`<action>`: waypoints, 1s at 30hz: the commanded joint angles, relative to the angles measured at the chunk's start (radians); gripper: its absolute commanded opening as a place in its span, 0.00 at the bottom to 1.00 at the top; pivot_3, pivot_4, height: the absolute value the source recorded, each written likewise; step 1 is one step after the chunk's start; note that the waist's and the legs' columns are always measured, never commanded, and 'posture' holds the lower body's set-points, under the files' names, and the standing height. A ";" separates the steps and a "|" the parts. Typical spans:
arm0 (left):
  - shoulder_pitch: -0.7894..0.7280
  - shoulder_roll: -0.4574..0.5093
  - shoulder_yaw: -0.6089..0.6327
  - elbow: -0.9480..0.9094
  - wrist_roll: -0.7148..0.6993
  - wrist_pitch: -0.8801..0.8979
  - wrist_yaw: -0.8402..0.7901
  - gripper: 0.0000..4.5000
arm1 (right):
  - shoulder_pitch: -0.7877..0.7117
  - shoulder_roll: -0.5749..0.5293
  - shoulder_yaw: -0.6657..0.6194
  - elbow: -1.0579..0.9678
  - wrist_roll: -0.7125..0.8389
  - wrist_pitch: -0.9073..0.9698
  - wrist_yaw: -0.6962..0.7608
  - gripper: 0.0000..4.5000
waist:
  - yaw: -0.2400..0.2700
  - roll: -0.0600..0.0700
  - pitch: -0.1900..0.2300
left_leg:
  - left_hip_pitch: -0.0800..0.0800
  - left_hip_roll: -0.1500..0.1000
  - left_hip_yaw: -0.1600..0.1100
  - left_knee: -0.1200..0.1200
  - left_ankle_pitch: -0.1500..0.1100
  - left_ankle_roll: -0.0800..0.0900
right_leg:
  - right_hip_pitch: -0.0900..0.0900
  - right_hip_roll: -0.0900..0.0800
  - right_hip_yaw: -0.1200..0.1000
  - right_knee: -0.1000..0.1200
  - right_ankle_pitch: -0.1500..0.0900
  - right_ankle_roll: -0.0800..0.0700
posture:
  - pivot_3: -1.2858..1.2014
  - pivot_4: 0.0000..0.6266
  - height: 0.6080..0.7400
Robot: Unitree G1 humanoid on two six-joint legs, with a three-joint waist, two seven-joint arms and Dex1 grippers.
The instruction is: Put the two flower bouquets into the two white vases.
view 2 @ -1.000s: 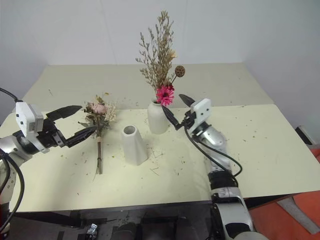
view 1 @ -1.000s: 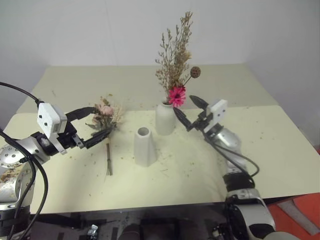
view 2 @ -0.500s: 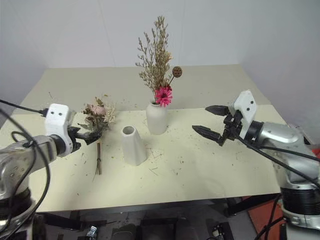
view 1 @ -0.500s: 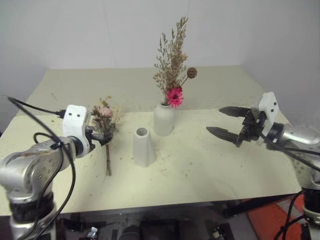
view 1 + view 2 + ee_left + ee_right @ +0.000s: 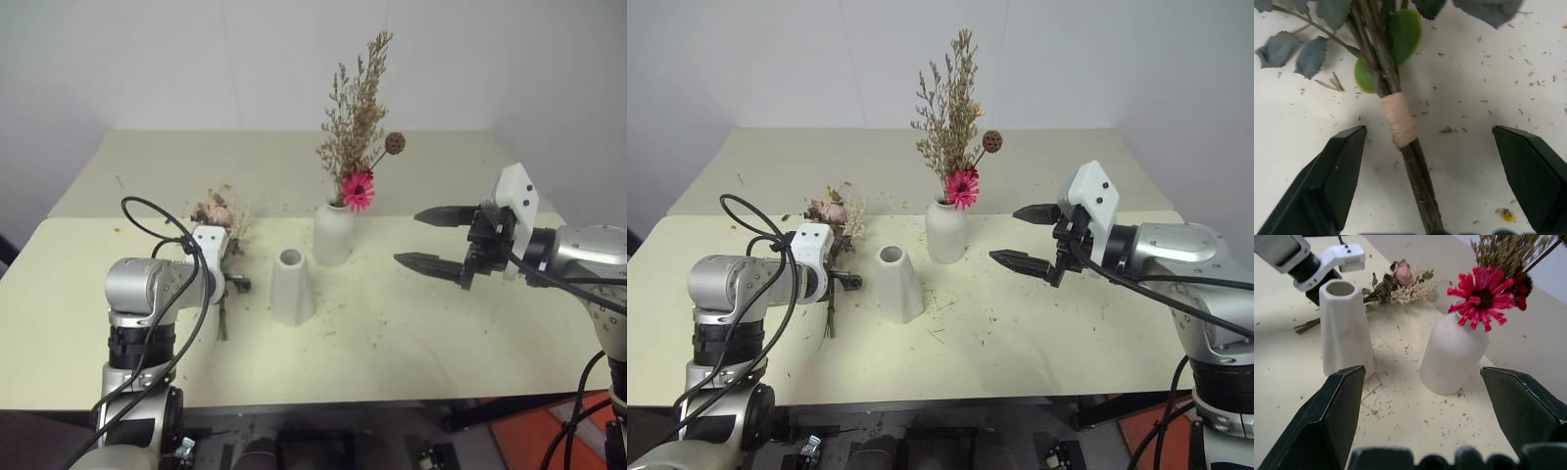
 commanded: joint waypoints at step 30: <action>-0.084 0.022 0.549 -0.080 -0.373 -0.838 -0.543 0.03 | 0.281 -0.131 -0.254 -0.118 0.058 -0.110 0.144 1.00 | 0.004 -0.001 0.001 | -0.001 0.000 0.000 0.001 0.000 0.000 | 0.001 -0.001 -0.001 -0.002 0.000 0.001 | 0.52 0.24 1.00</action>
